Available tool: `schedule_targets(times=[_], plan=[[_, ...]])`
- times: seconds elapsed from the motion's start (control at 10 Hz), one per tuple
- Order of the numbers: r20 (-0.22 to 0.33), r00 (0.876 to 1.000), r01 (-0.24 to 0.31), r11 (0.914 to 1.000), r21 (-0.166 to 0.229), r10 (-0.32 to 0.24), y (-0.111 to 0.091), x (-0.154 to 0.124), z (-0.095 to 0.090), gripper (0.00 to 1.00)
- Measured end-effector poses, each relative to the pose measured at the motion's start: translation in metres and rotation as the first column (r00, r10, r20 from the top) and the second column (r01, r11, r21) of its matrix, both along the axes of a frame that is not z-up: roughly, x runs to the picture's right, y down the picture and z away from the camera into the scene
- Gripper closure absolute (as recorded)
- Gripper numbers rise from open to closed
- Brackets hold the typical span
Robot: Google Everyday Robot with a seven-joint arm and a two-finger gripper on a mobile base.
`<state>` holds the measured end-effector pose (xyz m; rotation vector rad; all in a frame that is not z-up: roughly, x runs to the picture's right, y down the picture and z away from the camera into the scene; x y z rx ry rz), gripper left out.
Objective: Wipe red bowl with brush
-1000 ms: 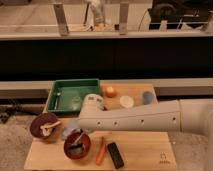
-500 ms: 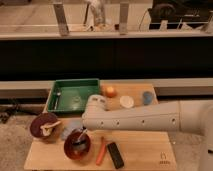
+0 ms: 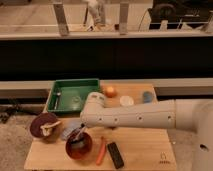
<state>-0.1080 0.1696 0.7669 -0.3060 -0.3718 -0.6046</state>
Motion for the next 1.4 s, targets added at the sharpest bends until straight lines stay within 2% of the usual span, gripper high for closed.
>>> schedule_targets(times=[0.2, 0.4, 0.7, 0.9, 1.1, 1.3, 1.4], plan=[[0.028, 0.999, 0.016, 0.9998, -0.012, -0.015, 0.013, -0.017, -0.012, 1.00], [0.032, 0.999, 0.023, 0.9995, -0.020, -0.023, 0.027, -0.022, -0.020, 1.00], [0.013, 1.000, 0.012, 0.9998, -0.018, -0.011, 0.036, -0.007, -0.024, 1.00], [-0.005, 1.000, -0.007, 0.9999, -0.012, 0.007, 0.035, 0.012, -0.025, 1.00], [-0.035, 0.999, -0.016, 0.9998, 0.012, 0.017, 0.032, 0.029, -0.024, 1.00], [-0.046, 0.999, -0.021, 0.9995, 0.023, 0.022, 0.023, 0.033, -0.018, 1.00], [-0.040, 0.999, -0.013, 0.9993, 0.034, 0.014, 0.018, 0.027, -0.015, 1.00]])
